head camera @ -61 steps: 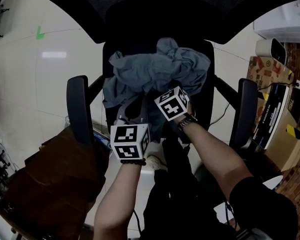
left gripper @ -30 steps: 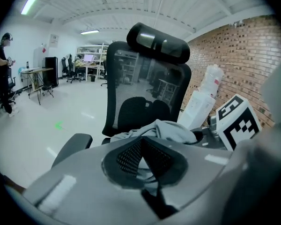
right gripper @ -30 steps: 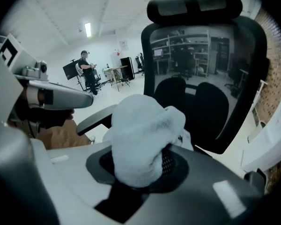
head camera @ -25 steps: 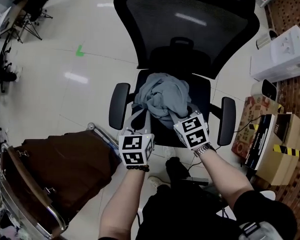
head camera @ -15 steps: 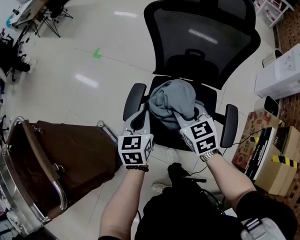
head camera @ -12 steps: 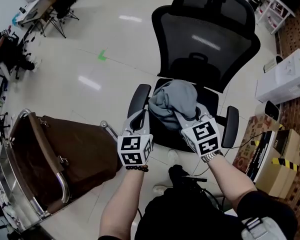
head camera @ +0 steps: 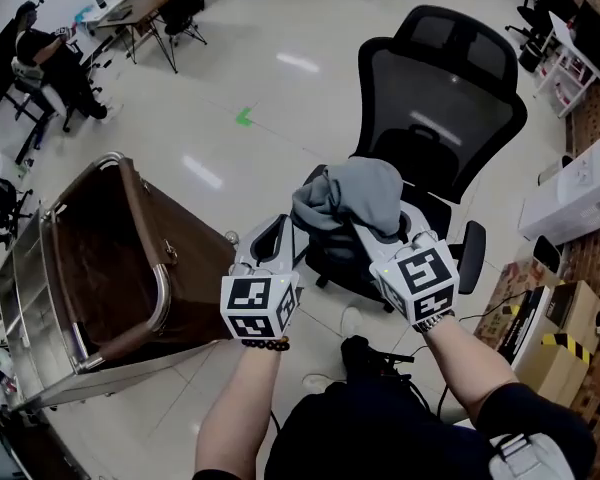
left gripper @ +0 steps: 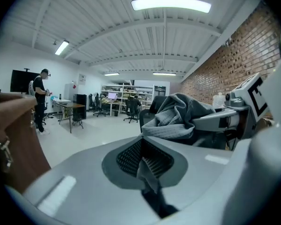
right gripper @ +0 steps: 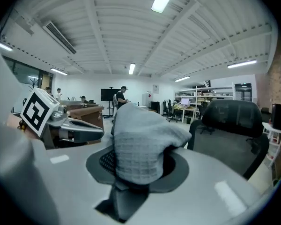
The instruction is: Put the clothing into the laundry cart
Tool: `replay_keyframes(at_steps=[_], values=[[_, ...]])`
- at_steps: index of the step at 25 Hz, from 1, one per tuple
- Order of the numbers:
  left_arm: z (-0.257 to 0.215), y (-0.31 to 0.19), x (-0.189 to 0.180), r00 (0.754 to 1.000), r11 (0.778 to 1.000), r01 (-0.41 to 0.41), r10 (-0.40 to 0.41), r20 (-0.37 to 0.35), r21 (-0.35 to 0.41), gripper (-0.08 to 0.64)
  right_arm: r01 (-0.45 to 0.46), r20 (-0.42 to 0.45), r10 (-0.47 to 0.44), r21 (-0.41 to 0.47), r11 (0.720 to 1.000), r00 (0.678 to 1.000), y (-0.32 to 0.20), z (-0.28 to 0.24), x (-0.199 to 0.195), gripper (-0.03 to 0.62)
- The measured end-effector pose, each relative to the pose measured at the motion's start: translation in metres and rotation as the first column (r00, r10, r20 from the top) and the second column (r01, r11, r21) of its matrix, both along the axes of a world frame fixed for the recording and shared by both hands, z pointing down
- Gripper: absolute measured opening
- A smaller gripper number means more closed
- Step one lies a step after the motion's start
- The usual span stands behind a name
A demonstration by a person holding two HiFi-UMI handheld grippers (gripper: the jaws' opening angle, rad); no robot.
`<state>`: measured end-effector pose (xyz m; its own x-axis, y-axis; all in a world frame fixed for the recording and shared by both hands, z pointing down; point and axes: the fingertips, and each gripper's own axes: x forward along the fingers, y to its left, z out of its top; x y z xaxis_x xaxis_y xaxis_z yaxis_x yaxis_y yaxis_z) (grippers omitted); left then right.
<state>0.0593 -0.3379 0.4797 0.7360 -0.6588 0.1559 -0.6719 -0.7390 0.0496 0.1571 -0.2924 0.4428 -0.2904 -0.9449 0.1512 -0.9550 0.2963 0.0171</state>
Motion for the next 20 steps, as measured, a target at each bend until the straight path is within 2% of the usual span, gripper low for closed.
replay_keyframes(at_steps=[5,10,13,16,19,20], values=[[-0.058,0.049,-0.057,0.997,0.996,0.062,-0.059,-0.041,0.069,0.002,0.105,-0.009,-0.105,0.087,0.991,0.994,0.043,-0.053,-0.061,0.129],[-0.103,0.100,-0.086,0.988,0.979,0.147,-0.141,-0.057,0.139,0.002,0.229,-0.002,-0.231,0.165,0.959,0.973,0.092,-0.095,-0.098,0.129],[-0.128,0.123,-0.116,0.980,0.965,0.197,-0.189,-0.064,0.172,0.002,0.281,0.023,-0.286,0.118,0.952,0.958,0.121,-0.116,-0.130,0.129],[-0.146,0.146,-0.153,0.968,0.948,0.250,-0.240,-0.074,0.196,0.002,0.352,-0.009,-0.358,0.196,0.915,0.934,0.140,-0.141,-0.166,0.129],[-0.159,0.166,-0.190,0.950,0.927,0.311,-0.299,-0.089,0.210,0.002,0.398,0.018,-0.403,0.109,0.911,0.915,0.166,-0.150,-0.202,0.129],[-0.163,0.172,-0.201,0.944,0.920,0.330,-0.317,-0.095,0.213,0.002,0.416,0.016,-0.420,0.110,0.903,0.907,0.172,-0.155,-0.213,0.129]])
